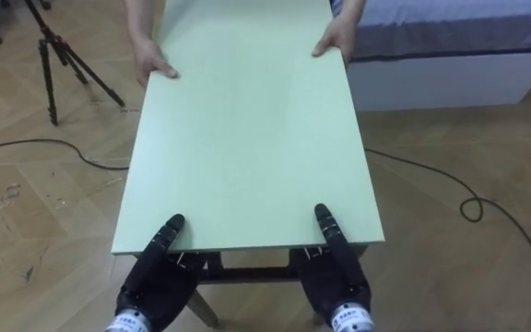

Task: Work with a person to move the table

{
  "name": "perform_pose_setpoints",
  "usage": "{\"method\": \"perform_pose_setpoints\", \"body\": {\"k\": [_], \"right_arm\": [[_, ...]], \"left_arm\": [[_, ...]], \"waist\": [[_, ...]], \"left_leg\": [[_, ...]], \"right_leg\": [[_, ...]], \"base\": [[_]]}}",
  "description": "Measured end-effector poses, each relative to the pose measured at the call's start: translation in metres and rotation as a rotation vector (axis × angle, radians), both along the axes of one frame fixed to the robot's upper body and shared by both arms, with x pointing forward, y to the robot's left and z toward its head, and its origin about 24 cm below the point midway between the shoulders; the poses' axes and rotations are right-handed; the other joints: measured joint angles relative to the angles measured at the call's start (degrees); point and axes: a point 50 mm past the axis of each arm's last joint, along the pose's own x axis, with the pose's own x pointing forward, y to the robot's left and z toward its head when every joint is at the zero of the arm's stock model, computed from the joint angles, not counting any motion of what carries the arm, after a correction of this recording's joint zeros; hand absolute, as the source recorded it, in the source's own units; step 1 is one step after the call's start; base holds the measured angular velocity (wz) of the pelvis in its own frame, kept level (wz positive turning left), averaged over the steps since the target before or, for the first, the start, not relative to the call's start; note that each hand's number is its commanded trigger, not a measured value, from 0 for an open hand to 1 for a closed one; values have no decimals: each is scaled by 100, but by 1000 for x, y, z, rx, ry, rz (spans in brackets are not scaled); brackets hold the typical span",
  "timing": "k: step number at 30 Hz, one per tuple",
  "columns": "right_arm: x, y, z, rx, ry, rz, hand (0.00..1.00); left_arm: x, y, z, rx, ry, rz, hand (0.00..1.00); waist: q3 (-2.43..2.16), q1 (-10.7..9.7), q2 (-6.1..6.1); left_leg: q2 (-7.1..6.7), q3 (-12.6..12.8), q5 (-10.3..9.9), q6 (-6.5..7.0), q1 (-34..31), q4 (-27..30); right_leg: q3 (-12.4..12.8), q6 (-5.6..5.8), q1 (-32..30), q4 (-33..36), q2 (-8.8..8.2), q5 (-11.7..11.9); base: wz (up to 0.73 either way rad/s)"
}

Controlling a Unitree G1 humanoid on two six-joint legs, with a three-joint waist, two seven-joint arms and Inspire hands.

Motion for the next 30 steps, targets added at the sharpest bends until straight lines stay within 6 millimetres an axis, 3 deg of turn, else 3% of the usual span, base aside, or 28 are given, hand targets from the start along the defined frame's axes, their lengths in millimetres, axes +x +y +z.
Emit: {"method": "perform_pose_setpoints", "body": {"k": [9, 17, 24, 30], "right_arm": [[-4, 0, 1, 6, -8, -8, 100], [-2, 3, 7, 21, -35, -4, 100], [-2, 3, 12, 14, -58, 1, 100], [-8, 3, 14, 23, -77, 16, 100]], "left_arm": [[-1, -1, 1, 12, -9, -10, 100], [-1, 1, 8, 31, -41, -9, 100], [0, 0, 10, 29, -54, -10, 100], [-9, 1, 13, 17, -55, 0, 100]], "waist": [[7, 5, -28], [47, 21, -88], [46, 21, -88], [45, 142, -91]], "left_leg": [[-2, 11, 0, 0, 7, 0], [-1, 37, 1, 0, 1, -12], [1, 19, 1, 0, -80, -12], [17, 30, 1, 0, -80, -14]], "right_leg": [[2, -2, -33, 7, -2, 2], [16, -2, -49, -9, -2, 2], [9, -1, -87, -13, 1, 2], [84, -2, -145, -9, 17, 2]], "base": [[0], [0], [1], [-4]]}}
